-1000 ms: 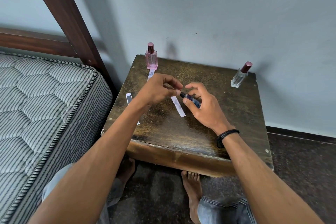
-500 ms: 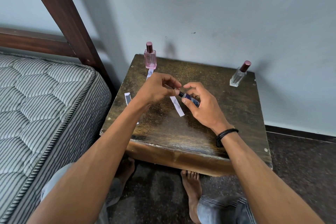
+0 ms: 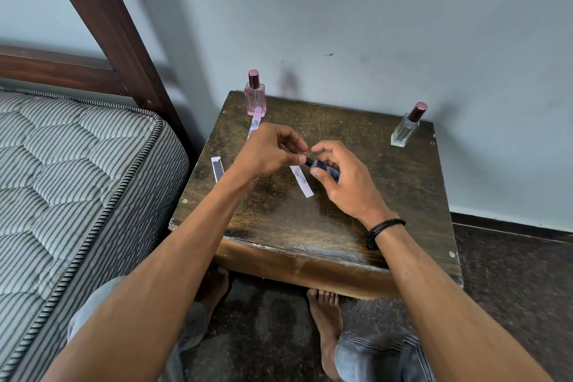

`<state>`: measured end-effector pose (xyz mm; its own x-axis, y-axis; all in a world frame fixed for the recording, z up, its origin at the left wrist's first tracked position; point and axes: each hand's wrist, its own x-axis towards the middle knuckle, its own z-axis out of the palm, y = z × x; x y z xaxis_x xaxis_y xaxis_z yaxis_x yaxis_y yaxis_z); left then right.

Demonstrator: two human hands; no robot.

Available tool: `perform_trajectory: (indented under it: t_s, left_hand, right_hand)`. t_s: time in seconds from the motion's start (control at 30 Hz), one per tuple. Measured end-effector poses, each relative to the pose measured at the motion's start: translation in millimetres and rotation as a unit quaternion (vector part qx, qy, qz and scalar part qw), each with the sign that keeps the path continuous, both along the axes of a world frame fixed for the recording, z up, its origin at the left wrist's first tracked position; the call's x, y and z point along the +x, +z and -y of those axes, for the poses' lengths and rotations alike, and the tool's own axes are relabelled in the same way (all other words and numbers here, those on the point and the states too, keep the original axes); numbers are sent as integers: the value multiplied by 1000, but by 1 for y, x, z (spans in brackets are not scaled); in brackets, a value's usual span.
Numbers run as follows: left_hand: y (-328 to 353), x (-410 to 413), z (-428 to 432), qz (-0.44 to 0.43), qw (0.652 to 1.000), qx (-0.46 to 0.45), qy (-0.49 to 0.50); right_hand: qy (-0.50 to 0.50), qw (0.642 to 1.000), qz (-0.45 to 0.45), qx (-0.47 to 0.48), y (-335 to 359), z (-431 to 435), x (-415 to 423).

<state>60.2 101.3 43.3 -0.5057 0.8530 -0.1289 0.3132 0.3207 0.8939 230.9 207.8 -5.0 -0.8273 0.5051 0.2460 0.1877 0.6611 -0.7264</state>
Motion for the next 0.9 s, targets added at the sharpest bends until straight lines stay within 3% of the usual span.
perform_trajectory:
  t_s: [0.37, 0.7, 0.9]
  left_hand:
    - [-1, 3, -3, -10, 1000, -3, 5]
    - [4, 1, -3, 24, 998, 59, -4]
    - [7, -1, 5, 87, 989, 111, 40]
  right_hand:
    - [4, 1000, -12, 4, 1, 1, 0]
    - [-21, 999, -40, -7, 6, -1, -3]
    - [-35, 995, -91, -14, 14, 3, -14]
